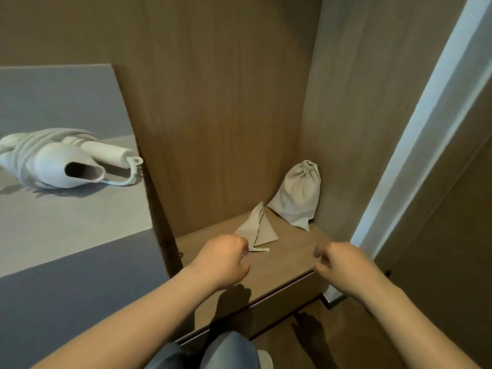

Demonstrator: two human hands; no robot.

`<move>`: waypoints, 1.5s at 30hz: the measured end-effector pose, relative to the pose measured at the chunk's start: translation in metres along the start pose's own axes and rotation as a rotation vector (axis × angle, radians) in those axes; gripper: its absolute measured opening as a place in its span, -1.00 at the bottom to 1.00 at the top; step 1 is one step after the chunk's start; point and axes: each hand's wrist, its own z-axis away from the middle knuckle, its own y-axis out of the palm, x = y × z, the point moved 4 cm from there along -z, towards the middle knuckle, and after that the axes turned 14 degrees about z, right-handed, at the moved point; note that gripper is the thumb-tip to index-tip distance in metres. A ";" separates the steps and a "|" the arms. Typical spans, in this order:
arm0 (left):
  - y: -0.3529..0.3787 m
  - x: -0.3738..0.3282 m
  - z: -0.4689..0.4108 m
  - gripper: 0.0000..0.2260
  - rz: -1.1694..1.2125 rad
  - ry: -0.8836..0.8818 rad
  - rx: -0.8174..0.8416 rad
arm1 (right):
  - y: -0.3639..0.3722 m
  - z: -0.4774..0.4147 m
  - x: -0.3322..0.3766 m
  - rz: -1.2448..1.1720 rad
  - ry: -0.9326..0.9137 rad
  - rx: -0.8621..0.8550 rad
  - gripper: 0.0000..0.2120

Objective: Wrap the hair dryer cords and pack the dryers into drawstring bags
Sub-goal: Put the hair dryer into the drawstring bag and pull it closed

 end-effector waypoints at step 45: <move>0.056 0.033 -0.180 -0.80 0.189 0.111 -0.130 | 0.014 -0.080 -0.034 -0.180 0.049 -0.039 -0.67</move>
